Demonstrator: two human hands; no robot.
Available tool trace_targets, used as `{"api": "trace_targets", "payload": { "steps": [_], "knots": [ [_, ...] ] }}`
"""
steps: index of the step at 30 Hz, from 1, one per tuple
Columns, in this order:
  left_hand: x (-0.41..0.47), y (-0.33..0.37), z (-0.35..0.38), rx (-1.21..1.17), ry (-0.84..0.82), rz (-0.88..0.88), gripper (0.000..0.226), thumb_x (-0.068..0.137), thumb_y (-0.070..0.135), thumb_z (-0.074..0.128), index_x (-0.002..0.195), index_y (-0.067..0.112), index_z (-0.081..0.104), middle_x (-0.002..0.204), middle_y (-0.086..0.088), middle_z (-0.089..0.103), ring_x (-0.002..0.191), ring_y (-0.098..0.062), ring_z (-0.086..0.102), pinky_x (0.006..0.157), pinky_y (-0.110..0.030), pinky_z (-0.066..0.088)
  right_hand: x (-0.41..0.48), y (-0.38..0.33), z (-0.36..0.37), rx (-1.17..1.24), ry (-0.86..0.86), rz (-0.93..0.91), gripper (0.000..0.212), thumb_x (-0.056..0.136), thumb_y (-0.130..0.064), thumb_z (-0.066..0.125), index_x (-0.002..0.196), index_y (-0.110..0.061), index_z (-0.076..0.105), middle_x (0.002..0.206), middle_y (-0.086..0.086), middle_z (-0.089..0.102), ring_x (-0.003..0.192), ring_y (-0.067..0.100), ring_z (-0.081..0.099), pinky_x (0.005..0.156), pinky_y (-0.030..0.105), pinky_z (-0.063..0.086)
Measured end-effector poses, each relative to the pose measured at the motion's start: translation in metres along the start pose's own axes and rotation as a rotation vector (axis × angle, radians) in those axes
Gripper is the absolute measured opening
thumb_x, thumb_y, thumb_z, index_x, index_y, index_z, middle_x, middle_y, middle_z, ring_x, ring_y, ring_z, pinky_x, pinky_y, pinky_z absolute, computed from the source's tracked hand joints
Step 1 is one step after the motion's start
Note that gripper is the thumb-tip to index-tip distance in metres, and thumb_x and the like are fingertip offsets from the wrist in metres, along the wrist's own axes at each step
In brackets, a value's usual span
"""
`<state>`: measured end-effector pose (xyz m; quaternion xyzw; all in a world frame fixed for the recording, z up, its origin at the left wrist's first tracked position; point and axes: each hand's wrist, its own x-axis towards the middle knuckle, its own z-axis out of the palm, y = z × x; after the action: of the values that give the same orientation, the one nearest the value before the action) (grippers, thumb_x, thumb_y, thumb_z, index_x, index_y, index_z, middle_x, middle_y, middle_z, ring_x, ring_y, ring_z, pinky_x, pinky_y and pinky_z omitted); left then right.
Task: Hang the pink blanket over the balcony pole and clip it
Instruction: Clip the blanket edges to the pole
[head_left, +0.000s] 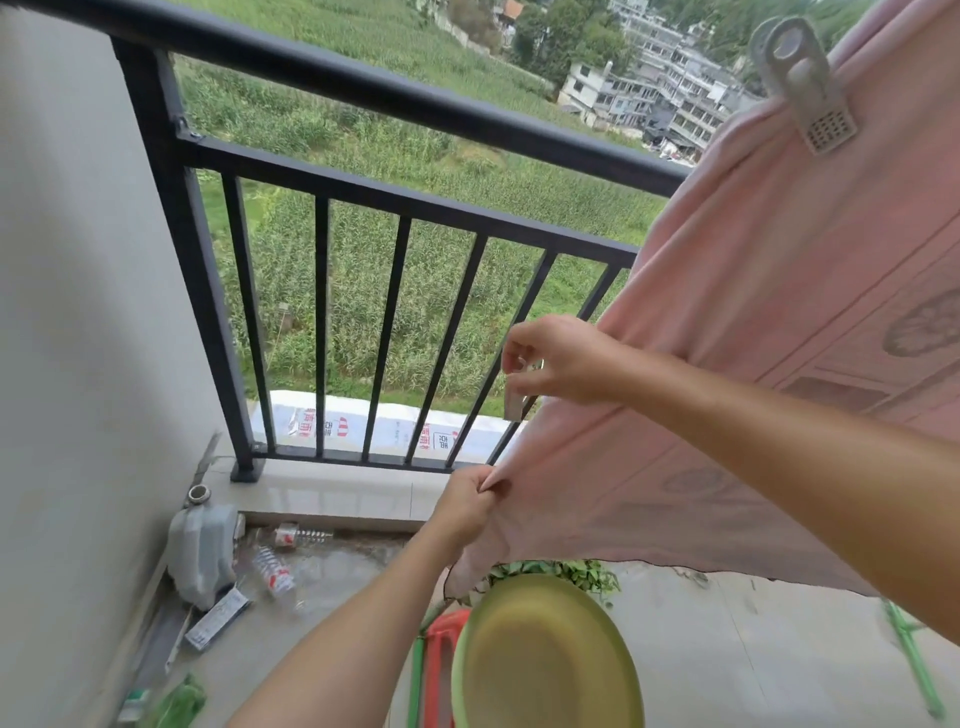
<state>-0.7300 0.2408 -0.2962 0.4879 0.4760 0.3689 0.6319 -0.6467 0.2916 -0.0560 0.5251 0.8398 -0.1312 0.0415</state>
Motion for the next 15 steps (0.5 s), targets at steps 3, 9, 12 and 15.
{"api": "trace_targets", "payload": {
  "steps": [3, 9, 12, 15],
  "knots": [
    [-0.004, 0.000, -0.005, -0.022, -0.002, -0.029, 0.018, 0.090, 0.014, 0.055, 0.080, 0.005, 0.066, 0.083, -0.018, 0.066, 0.072, -0.018, 0.059, 0.065, -0.034, 0.050, 0.004, -0.005, 0.007, 0.164, -0.032, 0.015, 0.037, 0.074, -0.017, 0.080, 0.108, -0.016, 0.064, 0.085, -0.006, 0.066, 0.080, 0.012, 0.065, 0.074, 0.022, 0.052],
    [-0.015, -0.003, -0.012, -0.056, 0.012, -0.054, 0.023, 0.088, 0.018, 0.059, 0.091, -0.003, 0.066, 0.083, -0.010, 0.063, 0.077, -0.019, 0.057, 0.070, -0.034, 0.044, 0.003, -0.008, 0.041, 0.025, -0.147, -0.033, 0.023, 0.075, -0.018, 0.077, 0.096, -0.010, 0.072, 0.073, -0.008, 0.062, 0.070, 0.012, 0.057, 0.060, 0.024, 0.045],
    [-0.018, -0.004, -0.014, -0.079, 0.018, -0.063, 0.019, 0.090, 0.017, 0.060, 0.086, 0.000, 0.069, 0.082, -0.011, 0.064, 0.076, -0.019, 0.058, 0.069, -0.034, 0.046, 0.000, -0.006, 0.053, -0.063, -0.151, -0.118, 0.022, 0.081, -0.016, 0.072, 0.102, -0.010, 0.072, 0.077, -0.009, 0.058, 0.072, 0.010, 0.053, 0.058, 0.012, 0.034],
    [-0.018, -0.008, -0.015, -0.078, 0.039, -0.054, 0.016, 0.091, 0.015, 0.059, 0.088, 0.005, 0.071, 0.091, -0.018, 0.070, 0.080, -0.020, 0.062, 0.078, -0.042, 0.053, 0.002, -0.004, 0.060, -0.172, -0.145, -0.180, 0.015, 0.083, -0.015, 0.069, 0.097, -0.011, 0.074, 0.086, -0.002, 0.068, 0.078, 0.013, 0.056, 0.063, 0.019, 0.034]
  ]
}}
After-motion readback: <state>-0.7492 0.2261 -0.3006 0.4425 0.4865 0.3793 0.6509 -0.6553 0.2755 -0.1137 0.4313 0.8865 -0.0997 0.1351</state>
